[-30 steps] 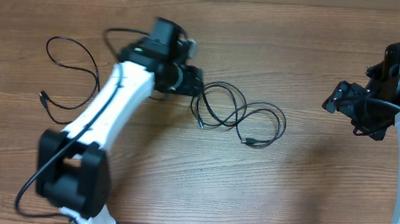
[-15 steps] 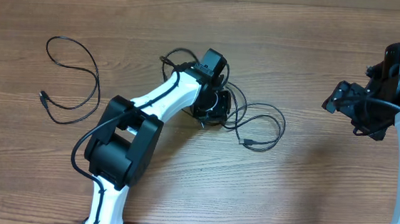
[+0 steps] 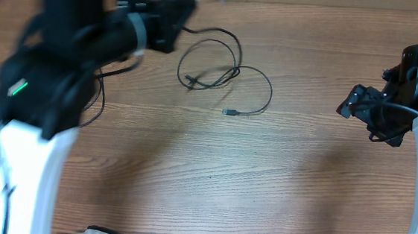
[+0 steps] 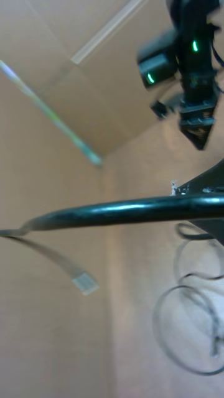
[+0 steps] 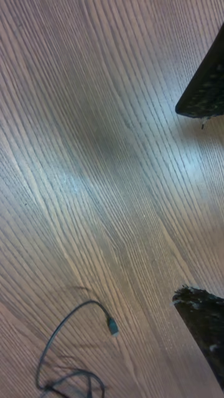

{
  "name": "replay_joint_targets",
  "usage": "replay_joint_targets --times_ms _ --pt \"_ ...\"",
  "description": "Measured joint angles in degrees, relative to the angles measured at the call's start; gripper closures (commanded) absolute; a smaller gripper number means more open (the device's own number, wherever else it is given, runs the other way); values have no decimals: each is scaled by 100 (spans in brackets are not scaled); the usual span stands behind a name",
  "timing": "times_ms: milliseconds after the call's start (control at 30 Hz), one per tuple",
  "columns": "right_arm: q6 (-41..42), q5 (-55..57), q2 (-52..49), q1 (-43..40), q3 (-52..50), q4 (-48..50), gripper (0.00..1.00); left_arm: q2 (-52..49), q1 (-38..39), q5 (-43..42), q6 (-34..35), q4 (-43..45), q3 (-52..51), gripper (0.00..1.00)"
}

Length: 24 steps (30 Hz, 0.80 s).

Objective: Untangle cables
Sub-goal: 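Drag a cable end leftward with the left gripper to spread it out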

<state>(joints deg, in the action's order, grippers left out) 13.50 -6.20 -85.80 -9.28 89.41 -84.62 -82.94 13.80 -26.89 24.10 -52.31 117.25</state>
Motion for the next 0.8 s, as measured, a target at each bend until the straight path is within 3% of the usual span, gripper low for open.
replay_joint_targets --times_ms 167,400,600,800 --pt "-4 0 0 -2 -17 28 14 654 -796 -13 -9 -37 48 96" --pt "-2 2 -2 -2 -737 450 14 743 -2201 345 -57 -726 44 96" --pt "-2 -2 -4 -2 -848 533 13 741 -3025 2472 -74 -1351 44 96" --pt "-2 -2 -2 -2 -848 564 13 828 -3421 3864 -72 -1453 44 96"
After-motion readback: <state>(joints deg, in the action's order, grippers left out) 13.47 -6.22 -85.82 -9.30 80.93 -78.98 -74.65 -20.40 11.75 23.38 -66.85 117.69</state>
